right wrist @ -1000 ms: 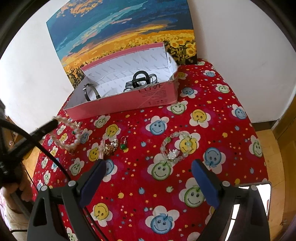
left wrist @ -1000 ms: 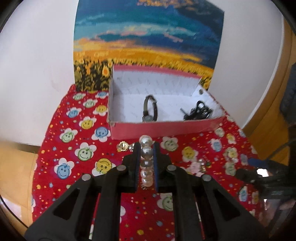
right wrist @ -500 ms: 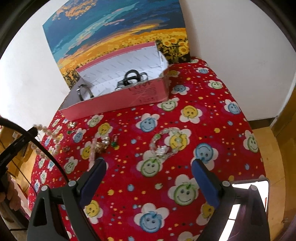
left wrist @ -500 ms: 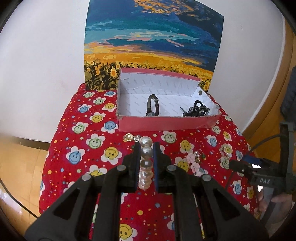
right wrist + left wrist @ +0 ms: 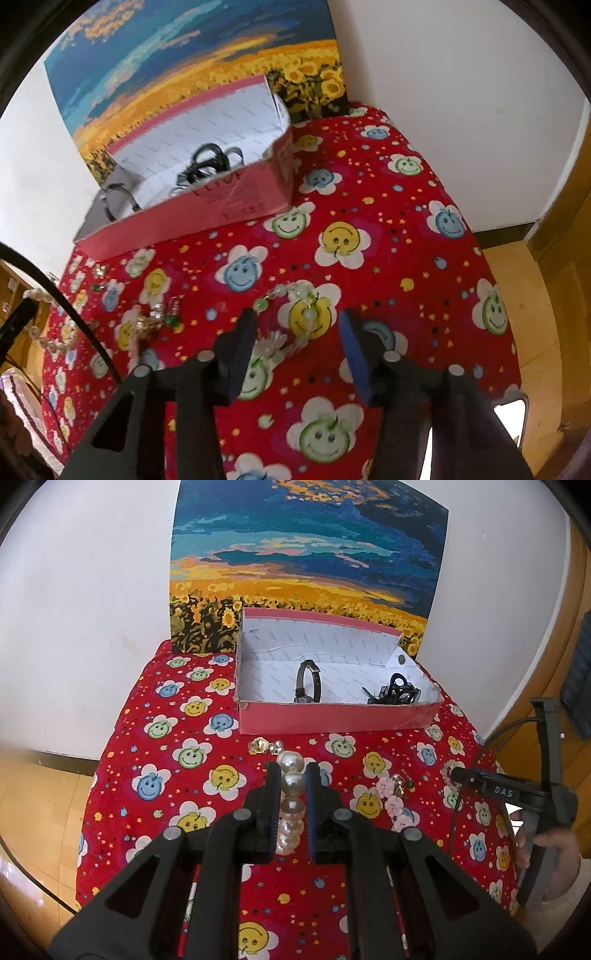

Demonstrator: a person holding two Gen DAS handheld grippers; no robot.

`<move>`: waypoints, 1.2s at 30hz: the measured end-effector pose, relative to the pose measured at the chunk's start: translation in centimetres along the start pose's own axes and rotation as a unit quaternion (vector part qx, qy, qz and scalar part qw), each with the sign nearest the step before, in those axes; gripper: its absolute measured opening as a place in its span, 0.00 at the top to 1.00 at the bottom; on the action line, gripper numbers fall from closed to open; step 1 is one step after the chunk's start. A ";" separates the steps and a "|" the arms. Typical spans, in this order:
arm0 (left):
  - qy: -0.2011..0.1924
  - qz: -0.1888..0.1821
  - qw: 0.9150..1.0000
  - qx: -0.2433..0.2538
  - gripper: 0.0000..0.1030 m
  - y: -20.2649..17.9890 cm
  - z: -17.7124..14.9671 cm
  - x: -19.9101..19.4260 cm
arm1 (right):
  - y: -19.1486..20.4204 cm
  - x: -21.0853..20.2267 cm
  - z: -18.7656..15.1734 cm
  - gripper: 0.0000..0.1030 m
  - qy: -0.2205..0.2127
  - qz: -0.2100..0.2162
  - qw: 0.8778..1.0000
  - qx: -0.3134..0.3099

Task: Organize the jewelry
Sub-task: 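Lift the pearl bracelet with the left gripper while the right grasps the clear bead bracelet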

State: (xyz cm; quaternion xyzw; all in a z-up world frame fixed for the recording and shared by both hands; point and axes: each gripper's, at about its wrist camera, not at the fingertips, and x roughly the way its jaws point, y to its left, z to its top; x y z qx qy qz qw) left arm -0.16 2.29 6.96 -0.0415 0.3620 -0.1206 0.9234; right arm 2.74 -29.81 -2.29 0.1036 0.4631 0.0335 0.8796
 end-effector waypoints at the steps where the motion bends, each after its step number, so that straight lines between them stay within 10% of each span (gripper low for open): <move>1: 0.001 0.000 1.000 0.000 0.95 0.0 0.0 0.0 | 0.2 0.0 0.0 0.55 -0.004 -0.008 1.000 -0.007; 9: 0.003 -0.006 1.000 0.004 0.95 -0.3 0.1 0.2 | 1.8 0.8 0.2 0.78 -0.013 -0.066 0.995 -0.067; 14: 0.000 -0.015 1.000 0.008 0.95 -0.5 0.7 0.0 | 1.4 0.3 0.7 0.98 -0.017 -0.030 0.998 -0.052; 24: -0.030 -0.020 0.999 0.025 0.95 -0.9 3.5 -1.2 | 0.8 -2.6 1.4 0.99 -0.038 0.020 0.998 -0.040; 36: -0.032 -0.021 0.999 0.025 0.95 -1.0 4.7 -0.8 | 2.1 0.7 1.0 0.79 0.008 -0.040 0.992 -0.117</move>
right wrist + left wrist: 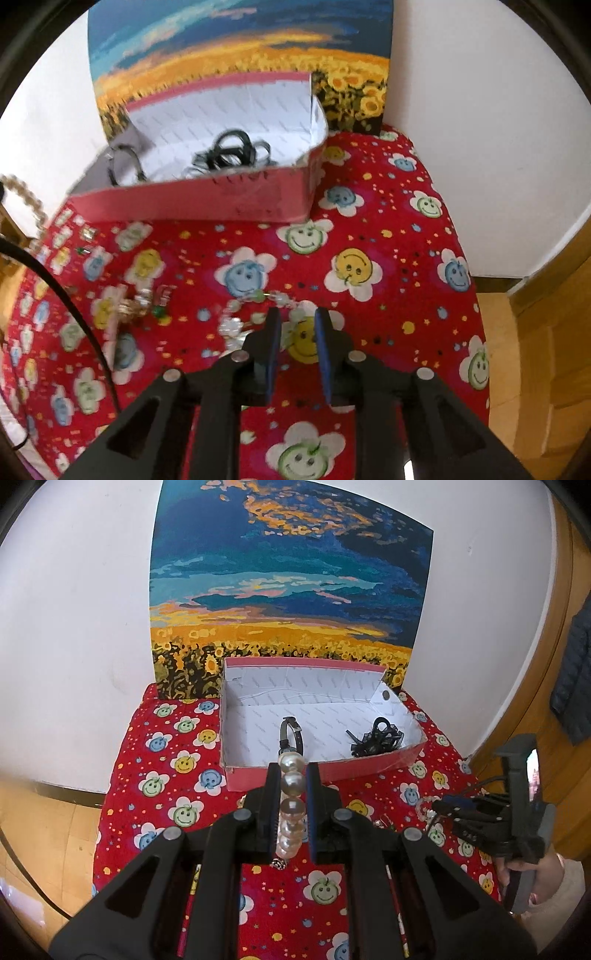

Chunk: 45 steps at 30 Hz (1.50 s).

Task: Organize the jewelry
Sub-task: 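Lift the pearl bracelet with the left gripper while the right grasps the clear bead bracelet, then carry both bracelets into the pink box and open both grippers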

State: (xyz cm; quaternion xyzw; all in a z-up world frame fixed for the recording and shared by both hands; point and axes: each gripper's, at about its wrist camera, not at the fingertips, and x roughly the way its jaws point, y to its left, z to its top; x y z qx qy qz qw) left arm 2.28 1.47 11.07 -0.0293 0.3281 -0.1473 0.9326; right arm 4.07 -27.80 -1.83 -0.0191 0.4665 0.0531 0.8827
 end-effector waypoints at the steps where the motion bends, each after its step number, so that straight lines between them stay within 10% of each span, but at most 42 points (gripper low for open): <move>1: 0.000 0.000 1.000 0.001 0.95 0.0 0.1 0.1 | 0.1 0.4 0.0 0.79 0.002 -0.002 1.000 -0.003; 32: 0.025 0.015 1.000 -0.008 0.95 1.8 3.6 12.1 | 0.9 -6.5 6.0 0.91 -0.121 0.005 0.993 -0.007; 45: 0.037 0.024 0.999 -0.021 0.94 2.7 3.0 13.1 | 2.6 0.1 12.9 0.91 -0.113 -0.004 0.994 -0.001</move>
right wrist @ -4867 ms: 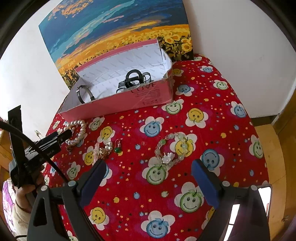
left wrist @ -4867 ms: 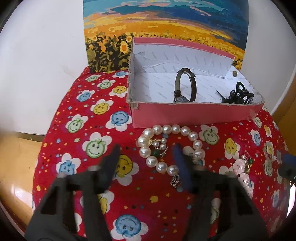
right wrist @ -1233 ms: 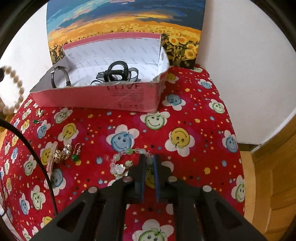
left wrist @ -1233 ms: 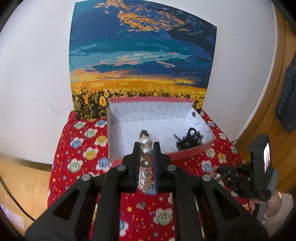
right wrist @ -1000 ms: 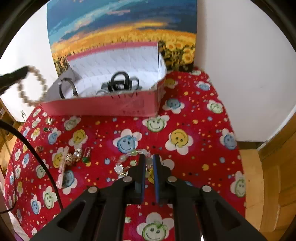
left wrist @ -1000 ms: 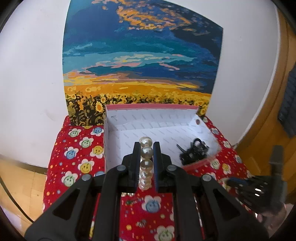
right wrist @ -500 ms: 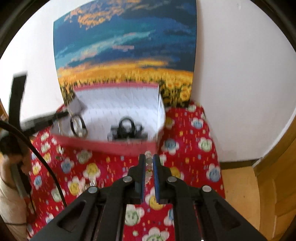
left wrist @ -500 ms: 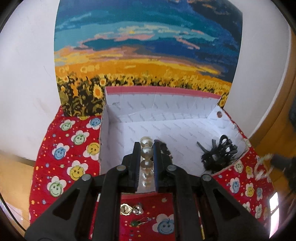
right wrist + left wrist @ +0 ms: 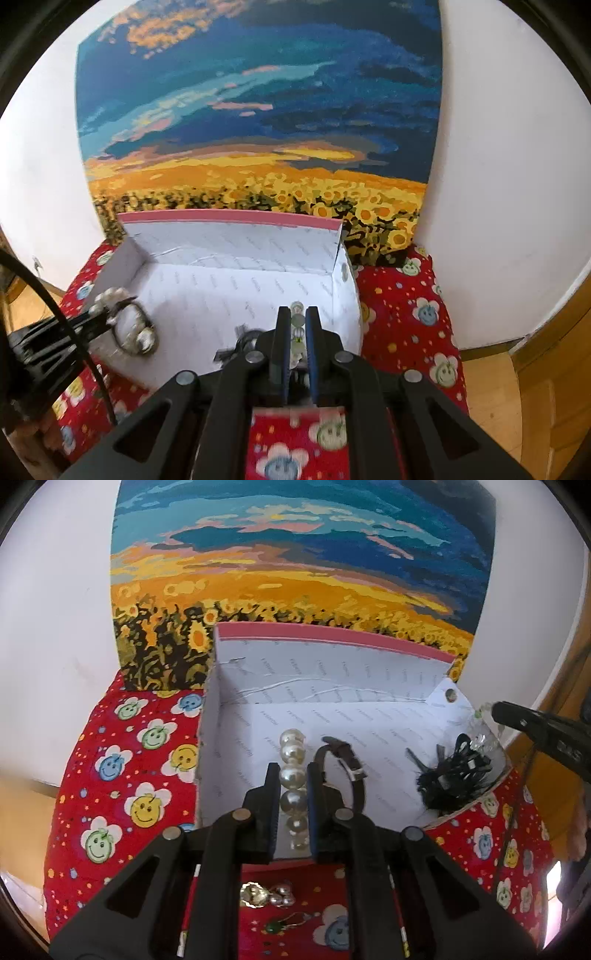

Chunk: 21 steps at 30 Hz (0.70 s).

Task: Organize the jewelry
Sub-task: 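Carry both bracelets into the pink box and open both grippers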

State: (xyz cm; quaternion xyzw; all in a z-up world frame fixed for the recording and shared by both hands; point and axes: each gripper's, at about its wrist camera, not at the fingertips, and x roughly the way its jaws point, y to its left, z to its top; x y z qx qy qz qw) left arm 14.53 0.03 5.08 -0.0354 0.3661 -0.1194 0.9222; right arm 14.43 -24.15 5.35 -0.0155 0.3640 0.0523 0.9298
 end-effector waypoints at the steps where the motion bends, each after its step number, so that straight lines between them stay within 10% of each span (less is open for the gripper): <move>1: 0.000 0.002 1.000 -0.002 0.94 0.1 0.0 0.0 | 0.0 0.6 0.2 0.91 0.001 -0.003 1.000 0.002; 21: 0.009 0.003 1.000 0.005 0.72 0.5 -0.2 0.1 | -0.8 0.3 -0.4 0.66 0.008 0.019 0.999 0.038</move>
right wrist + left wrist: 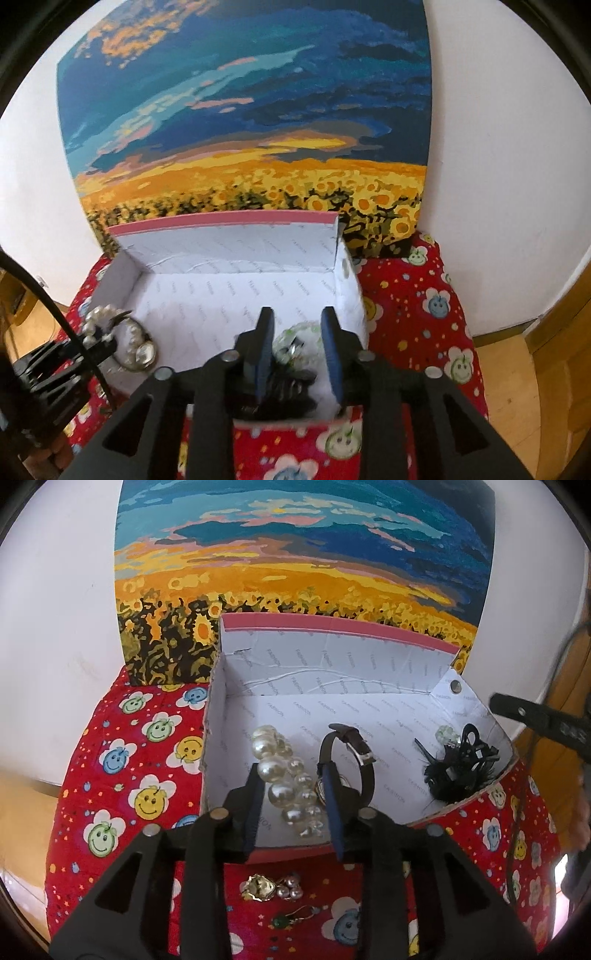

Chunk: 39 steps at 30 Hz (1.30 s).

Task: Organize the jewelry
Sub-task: 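Carry both bracelets into the pink box and open both grippers, then grasp the pink flower hair clip with the right gripper while the left approaches a small ring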

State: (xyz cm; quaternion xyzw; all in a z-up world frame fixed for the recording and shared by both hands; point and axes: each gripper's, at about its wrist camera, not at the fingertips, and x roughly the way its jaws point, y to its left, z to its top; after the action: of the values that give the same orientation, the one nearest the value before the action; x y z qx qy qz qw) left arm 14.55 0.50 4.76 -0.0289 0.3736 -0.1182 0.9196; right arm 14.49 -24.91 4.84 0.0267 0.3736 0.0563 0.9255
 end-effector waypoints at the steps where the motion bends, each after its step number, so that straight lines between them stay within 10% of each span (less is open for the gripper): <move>1: 0.002 -0.002 1.000 0.000 0.69 0.0 0.0 0.1 | 0.1 -0.4 -0.2 0.65 0.002 -0.002 1.000 -0.002; 19: -0.001 -0.009 0.999 0.035 0.60 -1.0 -0.7 -5.7 | 3.8 -8.2 -6.9 0.52 0.018 0.053 0.998 -0.015; 39: 0.036 0.043 0.998 -0.002 0.55 3.9 -7.5 -10.2 | 8.0 -5.9 -14.5 0.52 0.087 0.080 0.993 -0.013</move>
State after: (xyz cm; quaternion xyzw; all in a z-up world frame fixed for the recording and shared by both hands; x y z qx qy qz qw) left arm 3.05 6.96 5.71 -0.0100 0.4077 -0.0787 0.9097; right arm -0.46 -17.64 -0.78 0.0399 0.4485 0.1373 0.8823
